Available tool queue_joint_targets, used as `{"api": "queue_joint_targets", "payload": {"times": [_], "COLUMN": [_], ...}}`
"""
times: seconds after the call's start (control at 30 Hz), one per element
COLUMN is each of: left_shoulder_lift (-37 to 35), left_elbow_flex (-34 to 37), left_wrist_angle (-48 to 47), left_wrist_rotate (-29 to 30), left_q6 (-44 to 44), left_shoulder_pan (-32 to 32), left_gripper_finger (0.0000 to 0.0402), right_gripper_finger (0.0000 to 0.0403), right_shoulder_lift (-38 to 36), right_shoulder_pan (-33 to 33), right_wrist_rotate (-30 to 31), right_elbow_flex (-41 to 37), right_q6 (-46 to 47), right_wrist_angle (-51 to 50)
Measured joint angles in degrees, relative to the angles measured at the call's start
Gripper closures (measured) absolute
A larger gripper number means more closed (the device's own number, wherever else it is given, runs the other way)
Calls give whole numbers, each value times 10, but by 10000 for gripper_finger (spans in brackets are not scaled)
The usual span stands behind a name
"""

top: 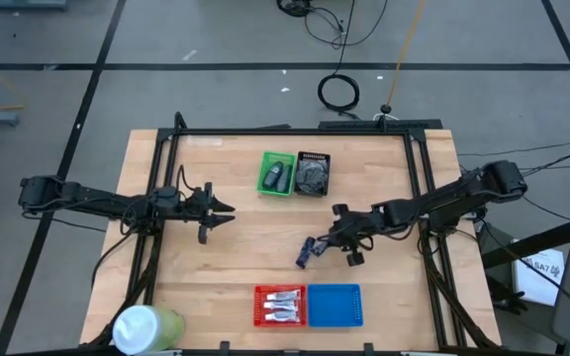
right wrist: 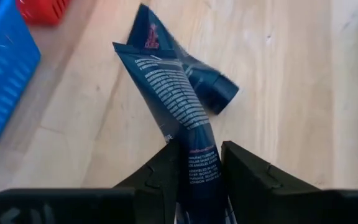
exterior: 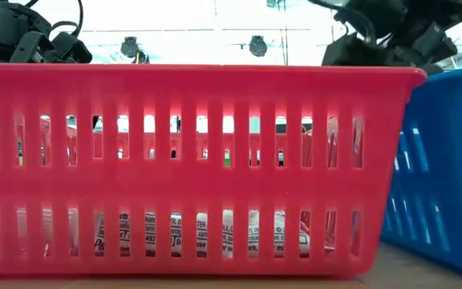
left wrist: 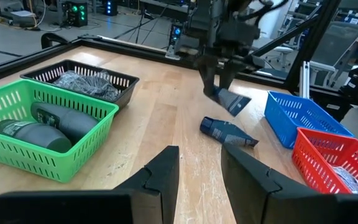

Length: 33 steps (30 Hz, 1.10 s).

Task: Pick & Place Travel size toiletries
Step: Put the right shave cream into the blue bin

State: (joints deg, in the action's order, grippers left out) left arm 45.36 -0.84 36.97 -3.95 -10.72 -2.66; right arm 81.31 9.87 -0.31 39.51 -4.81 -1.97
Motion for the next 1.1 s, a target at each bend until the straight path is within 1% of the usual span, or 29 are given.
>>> {"api": "queue_joint_targets", "payload": {"times": [0.27,0.57,0.87,1.1], "left_shoulder_lift": [0,0,0,0], "left_elbow_flex": [0,0,0,0], "left_wrist_angle": [0,1,1,1], "left_wrist_rotate": [0,0,2,28], "left_q6": [0,0,0,-1], "left_shoulder_pan": [0,0,0,0], "left_gripper_finger": [286,286,286,286], "right_gripper_finger": [302,302,303,303], "right_shoulder_lift": [-72,-140,-178,-182], "right_shoulder_pan": [0,6,58,111], "right_wrist_rotate": [-7,-74,-77,-73], "right_elbow_flex": [0,0,0,0], "right_q6": [25,65,93,126], "right_wrist_angle": [-15,-18,-16,13]}}
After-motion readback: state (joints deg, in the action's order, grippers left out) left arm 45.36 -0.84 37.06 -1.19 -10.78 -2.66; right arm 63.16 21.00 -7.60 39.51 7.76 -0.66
